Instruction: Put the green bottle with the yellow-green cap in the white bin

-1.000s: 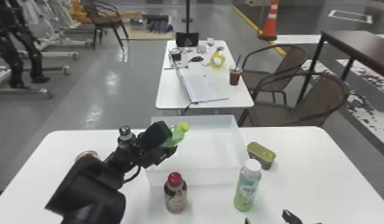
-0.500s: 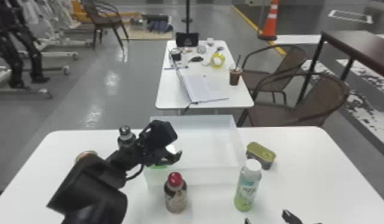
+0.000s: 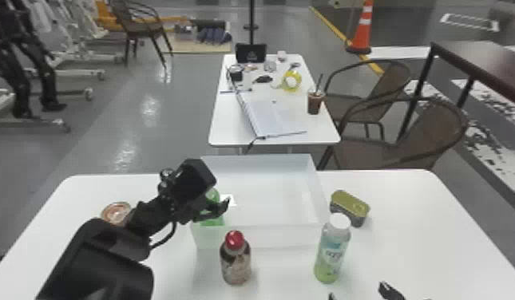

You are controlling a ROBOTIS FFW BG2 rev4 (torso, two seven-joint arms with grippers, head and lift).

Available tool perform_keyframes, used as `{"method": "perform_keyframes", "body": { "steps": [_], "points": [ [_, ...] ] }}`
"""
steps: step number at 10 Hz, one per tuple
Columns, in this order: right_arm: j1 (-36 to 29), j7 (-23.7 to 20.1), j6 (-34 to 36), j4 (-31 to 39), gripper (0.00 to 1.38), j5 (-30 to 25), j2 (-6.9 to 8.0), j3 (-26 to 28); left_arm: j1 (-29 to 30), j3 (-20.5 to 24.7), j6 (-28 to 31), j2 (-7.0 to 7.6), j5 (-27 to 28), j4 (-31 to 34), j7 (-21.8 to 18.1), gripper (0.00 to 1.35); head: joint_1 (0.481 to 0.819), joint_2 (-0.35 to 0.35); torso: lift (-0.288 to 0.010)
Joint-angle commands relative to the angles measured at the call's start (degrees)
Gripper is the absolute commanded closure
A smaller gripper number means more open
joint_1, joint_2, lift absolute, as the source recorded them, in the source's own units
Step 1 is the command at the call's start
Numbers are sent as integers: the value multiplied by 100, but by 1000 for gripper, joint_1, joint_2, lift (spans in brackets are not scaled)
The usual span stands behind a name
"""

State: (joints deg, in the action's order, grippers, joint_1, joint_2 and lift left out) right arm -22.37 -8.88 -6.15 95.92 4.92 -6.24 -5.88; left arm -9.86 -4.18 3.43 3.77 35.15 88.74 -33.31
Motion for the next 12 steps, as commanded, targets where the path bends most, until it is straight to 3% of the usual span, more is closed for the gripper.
{"method": "perform_keyframes", "body": {
  "steps": [1,2,4,6,8,9,10,12],
  "points": [
    [-5,0,0,6,82,0,0,-1,388,523,0,-193,-105,293,18,209,549,0,-100],
    [-13,0,0,14,82,0,0,8,713,945,-62,-369,-246,486,70,208,549,0,-100],
    [-22,0,0,23,82,0,0,8,1363,1736,-325,-392,-914,776,299,216,549,0,-100],
    [-31,0,0,23,82,0,0,-1,1882,2176,-536,-392,-2039,803,580,217,549,0,-100],
    [-40,0,0,23,82,0,0,8,2506,2325,-985,-392,-3093,803,1178,217,549,0,-100],
    [-48,0,0,32,82,-9,0,8,2902,2237,-1433,-392,-3550,794,1696,217,549,0,-100],
    [-66,0,0,32,82,-9,0,8,3165,2158,-1661,-392,-3735,794,1978,217,549,0,-100],
    [-75,0,0,50,82,-9,0,8,3499,2079,-1864,-392,-3928,706,2065,217,549,0,-100]
  ]
}}
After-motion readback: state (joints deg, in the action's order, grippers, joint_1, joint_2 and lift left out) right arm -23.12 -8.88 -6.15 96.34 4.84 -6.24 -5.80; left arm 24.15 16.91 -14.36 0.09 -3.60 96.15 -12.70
